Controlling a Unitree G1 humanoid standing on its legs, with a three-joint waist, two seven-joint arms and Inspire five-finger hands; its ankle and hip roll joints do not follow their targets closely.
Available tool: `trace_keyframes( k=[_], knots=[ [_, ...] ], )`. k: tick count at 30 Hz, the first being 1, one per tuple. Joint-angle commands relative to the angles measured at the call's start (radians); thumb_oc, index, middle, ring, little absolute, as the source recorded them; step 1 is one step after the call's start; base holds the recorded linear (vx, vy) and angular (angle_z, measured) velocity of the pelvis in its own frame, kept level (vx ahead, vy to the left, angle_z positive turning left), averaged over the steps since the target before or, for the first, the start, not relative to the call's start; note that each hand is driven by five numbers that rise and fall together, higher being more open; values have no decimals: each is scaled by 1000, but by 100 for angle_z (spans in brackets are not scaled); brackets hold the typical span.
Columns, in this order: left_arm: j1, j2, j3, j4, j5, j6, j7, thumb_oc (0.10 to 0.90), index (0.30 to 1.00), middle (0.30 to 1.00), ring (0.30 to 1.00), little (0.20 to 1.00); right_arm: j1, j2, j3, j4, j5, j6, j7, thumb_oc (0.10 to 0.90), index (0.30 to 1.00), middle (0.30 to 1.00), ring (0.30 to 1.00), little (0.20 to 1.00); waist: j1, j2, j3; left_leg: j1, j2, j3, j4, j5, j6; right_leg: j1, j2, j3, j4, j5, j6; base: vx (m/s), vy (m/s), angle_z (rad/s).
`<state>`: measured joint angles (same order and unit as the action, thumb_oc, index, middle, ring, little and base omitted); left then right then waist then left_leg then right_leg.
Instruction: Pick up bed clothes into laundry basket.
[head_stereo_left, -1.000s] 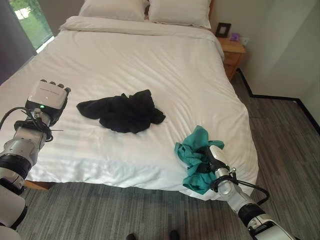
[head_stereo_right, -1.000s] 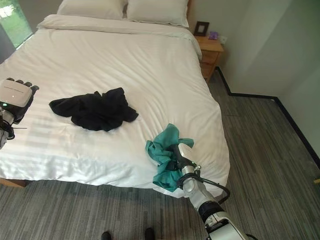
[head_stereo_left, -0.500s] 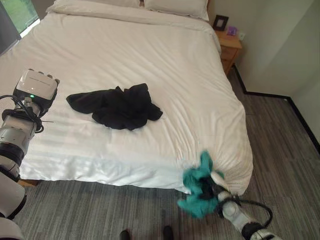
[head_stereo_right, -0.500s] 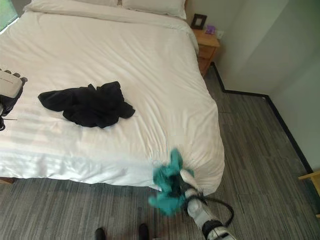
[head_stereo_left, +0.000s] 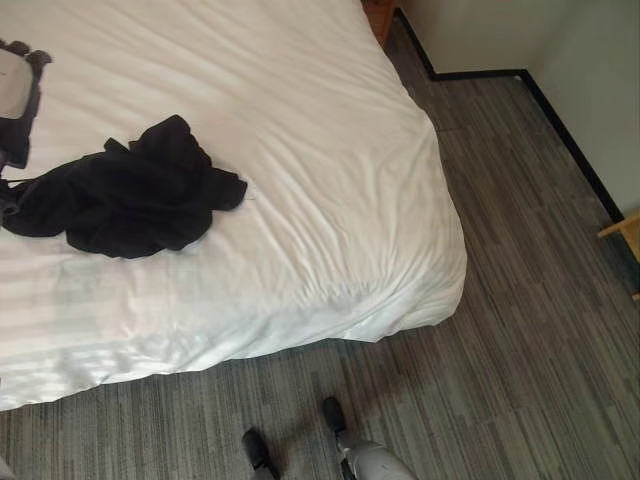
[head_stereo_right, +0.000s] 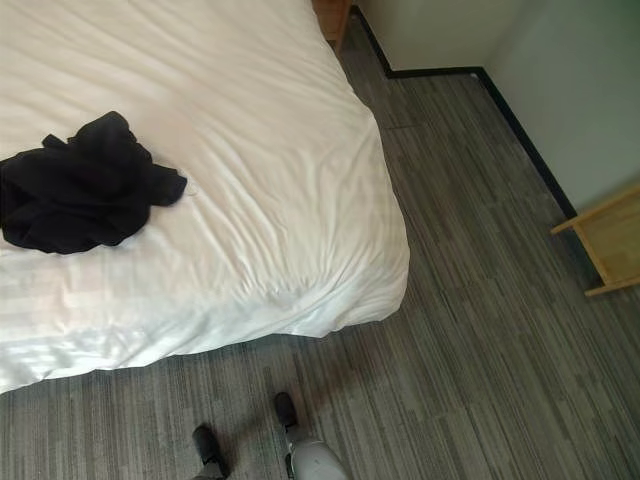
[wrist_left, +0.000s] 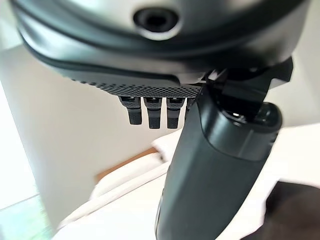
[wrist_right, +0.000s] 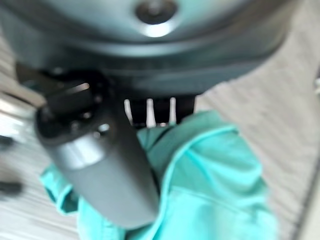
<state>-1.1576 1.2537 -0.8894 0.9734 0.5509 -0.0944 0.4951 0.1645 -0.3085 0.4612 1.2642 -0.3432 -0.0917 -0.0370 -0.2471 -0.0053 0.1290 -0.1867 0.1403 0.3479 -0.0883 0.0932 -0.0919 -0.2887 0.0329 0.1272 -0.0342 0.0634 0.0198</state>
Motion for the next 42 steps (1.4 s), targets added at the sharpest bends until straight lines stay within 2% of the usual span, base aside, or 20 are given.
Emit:
trace_keyframes(
  k=[1, 2, 3, 8, 9, 11, 12, 19, 20, 23, 24, 26, 27, 29, 30, 31, 33, 36, 38, 42],
  knots=[
    [-64, 84, 152, 74, -45, 56, 76, 800, 900, 900, 900, 900, -6, -20, 9, 34, 11, 17, -20, 400, 300, 300, 300, 300, 11, -27, -19, 131, 17, -7, 1, -102, -36, 66, -42, -32, -53, 24, 154, 7, 1, -38],
    [-50, 85, 166, 71, -44, 57, 76, 800, 900, 900, 900, 900, -6, -24, 10, 34, 11, 17, -20, 400, 300, 300, 300, 300, 11, -23, -18, 132, 18, -6, 1, -102, -36, 67, -42, -31, -53, 24, 154, -34, -13, -42],
    [5, 41, 220, 112, -57, 74, 54, 800, 900, 900, 900, 900, -22, -13, 5, 26, 26, 20, -22, 400, 300, 300, 300, 300, 5, -36, -6, 131, 17, 3, 1, -95, -35, 57, -40, -22, -53, 36, 150, -47, -24, -39],
    [107, -111, 343, 137, -98, 89, -30, 800, 900, 900, 900, 900, -63, -8, 16, 24, 50, 42, -15, 400, 300, 300, 300, 300, 0, -43, 42, 131, 13, -4, 1, -99, -29, 52, -43, -24, -53, 39, 151, -65, -26, -13],
    [136, -160, 384, 159, -136, 83, -83, 800, 900, 900, 900, 900, -71, 0, 24, 18, 53, 55, -5, 400, 300, 300, 300, 300, 3, -54, 64, 120, 12, -10, 1, -89, -29, 43, -46, -30, -53, 46, 148, -95, -42, 6],
    [146, -195, 400, 224, -175, 88, -161, 800, 900, 900, 900, 900, -79, 3, 33, 19, 62, 76, 10, 400, 300, 300, 300, 300, 4, -52, 87, 113, 10, -20, 1, -84, -28, 39, -47, -37, -53, 48, 147, -84, -31, 12],
    [154, -202, 405, 257, -191, 87, -202, 800, 900, 900, 900, 900, -84, 7, 33, 21, 68, 86, 15, 400, 300, 300, 300, 300, 6, -51, 97, 108, 10, -25, 1, -82, -28, 37, -47, -40, -53, 48, 145, -44, -8, 5],
    [152, -202, 405, 258, -192, 86, -203, 800, 900, 900, 900, 900, -85, 7, 33, 21, 69, 86, 15, 400, 300, 300, 300, 300, 5, -51, 98, 108, 10, -26, 1, -82, -28, 38, -47, -41, -53, 47, 145, -4, 4, 2],
    [348, -391, 440, 433, -175, 116, -424, 400, 300, 300, 300, 300, -134, 28, 81, 54, 54, 124, 23, 400, 300, 300, 300, 300, 20, -58, 120, 109, 10, -29, 1, -83, -25, 49, -45, -37, -53, 40, 140, -76, -7, -2],
    [336, -418, 456, 403, -197, 112, -392, 400, 300, 300, 300, 300, -131, 17, 83, 55, 49, 122, 18, 400, 300, 300, 300, 300, 13, -53, 113, 126, 12, -27, 1, -87, -25, 64, -43, -36, -53, 39, 138, 2, 1, 4],
    [280, -415, 438, 330, -214, 109, -335, 400, 300, 300, 300, 300, -119, 19, 78, 40, 52, 118, 13, 400, 300, 300, 300, 300, 13, -54, 103, 157, 7, -38, 1, -106, -18, 95, -42, -32, -53, 30, 142, 88, -24, 0],
    [236, -324, 435, 35, -245, 93, -224, 400, 300, 300, 300, 300, -106, 21, 59, 16, 70, 111, 18, 400, 300, 300, 300, 300, 51, -66, 94, 196, -21, -105, 1, -127, -1, 123, -24, -3, -53, 23, 138, 87, -17, -10],
    [240, -321, 438, 31, -244, 95, -225, 400, 300, 300, 300, 300, -107, 21, 61, 15, 70, 112, 18, 400, 300, 300, 300, 300, 51, -69, 93, 193, -22, -103, 1, -121, -2, 120, -25, -1, -53, 28, 137, 35, -8, -21],
    [288, -249, 514, -234, -268, 88, -128, 400, 300, 300, 300, 300, -96, 11, 38, -1, 87, 109, 17, 400, 300, 300, 300, 300, 96, -79, 95, 210, -84, -273, 6, -136, 30, 141, -10, 15, -53, 27, 126, 37, -12, -37],
    [304, -223, 569, -369, -287, 72, -58, 400, 300, 300, 300, 300, -98, -1, 20, -10, 94, 105, 14, 400, 300, 300, 300, 300, 127, -84, 92, 216, -131, -399, 11, -162, 51, 150, 4, 39, -53, 31, 123, -30, 3, -50],
    [339, -216, 626, -496, -250, 73, -37, 400, 300, 300, 300, 300, -100, -8, 5, -23, 79, 106, 21, 400, 300, 300, 300, 300, 130, -85, 76, 225, -163, -488, 10, -165, 65, 152, 17, 63, -53, 33, 111, -50, 13, -54],
    [337, -220, 651, -536, -246, 68, -1, 400, 300, 300, 300, 300, -104, -15, -4, -26, 81, 109, 25, 400, 300, 300, 300, 300, 108, -77, 61, 238, -159, -479, 11, -166, 64, 159, 15, 66, -53, 30, 112, -42, 82, -69],
    [327, -214, 700, -613, -262, 48, 47, 400, 300, 300, 300, 300, -109, -27, -32, -28, 79, 110, 17, 400, 300, 300, 300, 300, 83, -61, 15, 267, -155, -406, 1, -163, 67, 180, 3, 71, -53, 37, 124, -16, 152, -35],
    [306, -259, 727, -706, -290, 35, 65, 400, 300, 300, 300, 300, -102, -20, -54, -37, 73, 109, 10, 400, 300, 300, 300, 300, 71, -51, -12, 279, -161, -364, 1, -163, 69, 195, -19, 51, -48, 49, 137, -100, 95, -58],
    [310, -317, 730, -791, -301, 19, 68, 400, 300, 300, 300, 300, -89, -6, -97, -35, 79, 115, -6, 400, 300, 300, 300, 300, 49, -41, -27, 294, -171, -355, 1, -160, 70, 215, -46, 20, -18, 55, 146, -103, 50, -20]
  ],
)
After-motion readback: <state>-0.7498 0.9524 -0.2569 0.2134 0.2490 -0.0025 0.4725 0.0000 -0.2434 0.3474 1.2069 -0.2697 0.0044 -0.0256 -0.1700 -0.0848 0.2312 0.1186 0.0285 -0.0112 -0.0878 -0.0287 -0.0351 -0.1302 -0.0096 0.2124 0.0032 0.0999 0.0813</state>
